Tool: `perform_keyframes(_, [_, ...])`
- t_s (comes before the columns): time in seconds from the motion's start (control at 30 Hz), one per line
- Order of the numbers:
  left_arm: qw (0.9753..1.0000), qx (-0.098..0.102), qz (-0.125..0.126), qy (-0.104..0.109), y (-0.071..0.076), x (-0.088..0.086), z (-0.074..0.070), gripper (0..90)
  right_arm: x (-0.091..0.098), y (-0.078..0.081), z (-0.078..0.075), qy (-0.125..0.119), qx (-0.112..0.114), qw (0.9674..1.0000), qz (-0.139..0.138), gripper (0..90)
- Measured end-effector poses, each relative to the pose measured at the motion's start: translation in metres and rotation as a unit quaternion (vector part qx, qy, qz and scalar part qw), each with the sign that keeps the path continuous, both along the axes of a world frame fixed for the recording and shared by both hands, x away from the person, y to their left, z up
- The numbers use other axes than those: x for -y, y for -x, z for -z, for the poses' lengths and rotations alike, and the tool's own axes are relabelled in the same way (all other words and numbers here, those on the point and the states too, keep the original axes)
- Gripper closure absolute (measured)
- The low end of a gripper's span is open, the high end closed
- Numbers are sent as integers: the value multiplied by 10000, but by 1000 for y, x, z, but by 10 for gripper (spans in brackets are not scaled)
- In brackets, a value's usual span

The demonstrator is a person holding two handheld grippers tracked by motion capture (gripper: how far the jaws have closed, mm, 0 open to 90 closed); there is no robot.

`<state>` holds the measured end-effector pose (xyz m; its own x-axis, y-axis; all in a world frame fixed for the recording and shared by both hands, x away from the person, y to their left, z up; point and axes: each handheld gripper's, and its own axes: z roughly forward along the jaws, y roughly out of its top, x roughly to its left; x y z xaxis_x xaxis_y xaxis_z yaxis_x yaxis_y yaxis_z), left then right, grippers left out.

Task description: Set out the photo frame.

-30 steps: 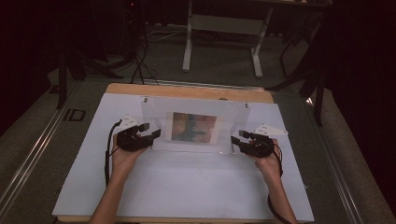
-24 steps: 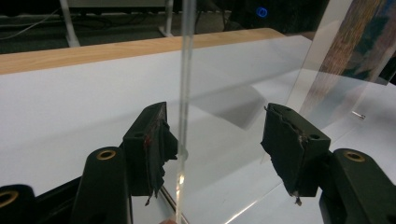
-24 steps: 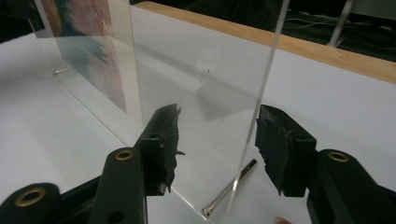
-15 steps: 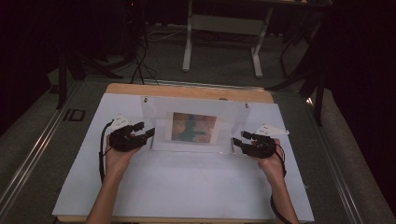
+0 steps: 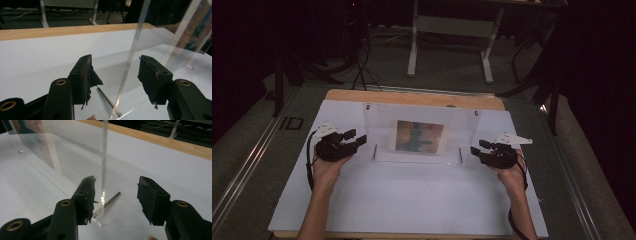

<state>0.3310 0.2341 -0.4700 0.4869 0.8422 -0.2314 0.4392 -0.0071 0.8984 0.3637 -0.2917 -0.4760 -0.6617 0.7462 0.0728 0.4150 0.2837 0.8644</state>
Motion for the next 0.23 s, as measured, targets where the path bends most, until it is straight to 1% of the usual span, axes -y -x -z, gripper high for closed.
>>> perform_keyframes(0.07, [10000, 4, -25, 3, 0, -2, 0, 449, 2, 0, 0, 0, -14, 10000, 11, 475])
perform_keyframes(0.13, [9999, -27, -94, 35, 1, -7, 0, 448, 6, -1, 1, 84, -63, 9999, 118, 475])
perform_keyframes(0.23, [9999, -63, -142, 58, 0, -11, 0, 437, 9, -2, 5, 340, -131, 9989, 291, 475])
